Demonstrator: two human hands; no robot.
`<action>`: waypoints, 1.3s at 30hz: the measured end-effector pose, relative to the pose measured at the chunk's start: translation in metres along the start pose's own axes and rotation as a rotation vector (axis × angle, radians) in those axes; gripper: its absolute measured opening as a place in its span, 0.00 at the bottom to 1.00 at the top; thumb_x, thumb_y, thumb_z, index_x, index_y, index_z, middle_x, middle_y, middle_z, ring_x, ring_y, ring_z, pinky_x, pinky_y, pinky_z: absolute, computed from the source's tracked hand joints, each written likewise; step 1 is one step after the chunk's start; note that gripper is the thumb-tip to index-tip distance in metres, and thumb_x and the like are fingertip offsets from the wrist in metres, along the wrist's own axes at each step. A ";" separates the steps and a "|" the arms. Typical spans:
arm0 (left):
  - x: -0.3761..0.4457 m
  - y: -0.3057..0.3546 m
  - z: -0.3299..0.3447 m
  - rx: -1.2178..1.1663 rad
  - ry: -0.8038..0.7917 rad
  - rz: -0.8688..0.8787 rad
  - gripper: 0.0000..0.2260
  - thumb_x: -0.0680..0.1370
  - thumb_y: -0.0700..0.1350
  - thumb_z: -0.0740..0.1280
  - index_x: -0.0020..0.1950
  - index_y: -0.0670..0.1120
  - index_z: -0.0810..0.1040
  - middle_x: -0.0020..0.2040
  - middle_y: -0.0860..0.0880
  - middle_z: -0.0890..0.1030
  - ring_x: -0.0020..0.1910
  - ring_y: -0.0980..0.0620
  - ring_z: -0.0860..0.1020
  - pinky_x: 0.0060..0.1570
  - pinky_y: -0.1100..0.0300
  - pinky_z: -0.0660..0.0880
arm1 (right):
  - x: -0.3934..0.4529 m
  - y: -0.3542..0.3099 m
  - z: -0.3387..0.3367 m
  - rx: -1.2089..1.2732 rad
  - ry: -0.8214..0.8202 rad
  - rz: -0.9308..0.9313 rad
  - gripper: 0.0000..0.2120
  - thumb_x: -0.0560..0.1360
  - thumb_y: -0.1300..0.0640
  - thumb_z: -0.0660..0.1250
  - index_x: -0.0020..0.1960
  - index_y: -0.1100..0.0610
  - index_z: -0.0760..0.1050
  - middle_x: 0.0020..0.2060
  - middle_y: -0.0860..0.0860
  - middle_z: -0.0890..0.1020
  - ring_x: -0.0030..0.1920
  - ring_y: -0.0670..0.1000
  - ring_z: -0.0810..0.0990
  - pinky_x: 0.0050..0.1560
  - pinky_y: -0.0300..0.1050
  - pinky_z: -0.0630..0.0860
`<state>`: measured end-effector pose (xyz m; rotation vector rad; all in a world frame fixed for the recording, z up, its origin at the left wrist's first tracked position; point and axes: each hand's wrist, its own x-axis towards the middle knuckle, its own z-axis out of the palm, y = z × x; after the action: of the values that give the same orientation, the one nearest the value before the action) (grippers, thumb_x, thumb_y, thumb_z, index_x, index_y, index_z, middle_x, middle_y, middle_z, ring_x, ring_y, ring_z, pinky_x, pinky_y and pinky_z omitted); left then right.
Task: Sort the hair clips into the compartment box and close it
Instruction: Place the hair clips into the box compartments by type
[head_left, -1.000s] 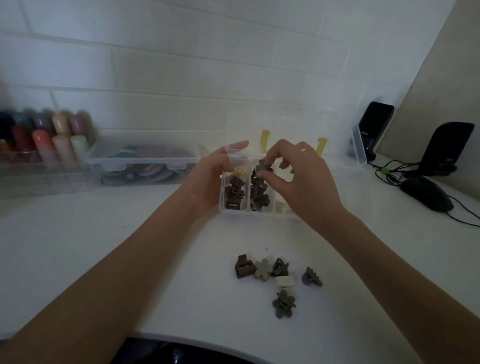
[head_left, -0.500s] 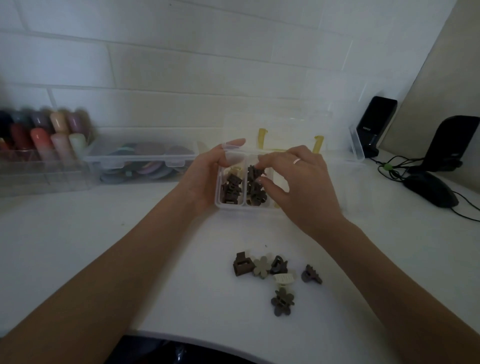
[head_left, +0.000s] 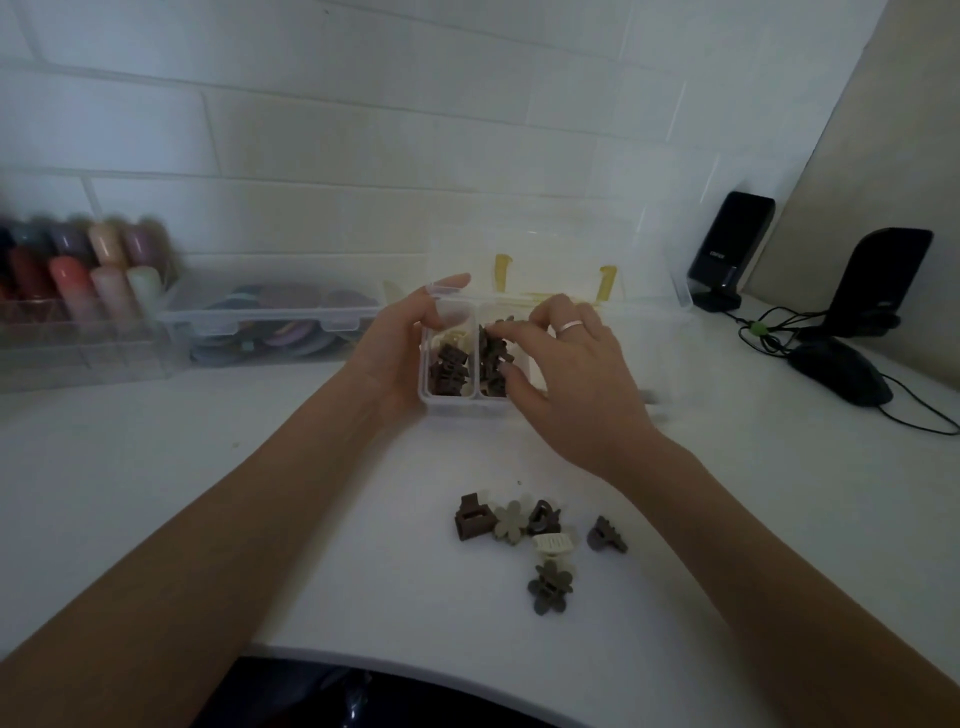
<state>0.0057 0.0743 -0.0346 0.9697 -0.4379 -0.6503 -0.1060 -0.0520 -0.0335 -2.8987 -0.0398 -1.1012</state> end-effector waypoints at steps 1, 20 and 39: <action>0.000 0.000 0.001 -0.012 0.010 -0.004 0.22 0.75 0.37 0.54 0.68 0.45 0.72 0.55 0.39 0.79 0.44 0.44 0.82 0.40 0.54 0.81 | -0.001 -0.001 -0.002 0.055 0.005 0.010 0.14 0.73 0.55 0.62 0.58 0.54 0.77 0.45 0.51 0.73 0.46 0.53 0.73 0.44 0.48 0.70; -0.011 0.004 0.012 0.051 0.010 0.013 0.22 0.76 0.33 0.48 0.65 0.43 0.72 0.43 0.45 0.76 0.25 0.56 0.79 0.23 0.68 0.72 | -0.057 0.012 -0.055 0.679 -0.727 0.137 0.09 0.74 0.59 0.68 0.52 0.50 0.82 0.44 0.44 0.79 0.38 0.45 0.79 0.45 0.47 0.78; 0.001 0.001 -0.003 0.123 0.012 0.067 0.25 0.62 0.38 0.57 0.56 0.47 0.79 0.52 0.43 0.76 0.47 0.46 0.77 0.47 0.53 0.77 | -0.052 0.007 -0.053 0.886 -0.333 0.348 0.09 0.71 0.67 0.70 0.46 0.55 0.83 0.41 0.47 0.86 0.44 0.45 0.84 0.50 0.34 0.77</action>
<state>0.0092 0.0760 -0.0351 1.0705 -0.5022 -0.5620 -0.1792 -0.0622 -0.0288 -2.1261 -0.0229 -0.3748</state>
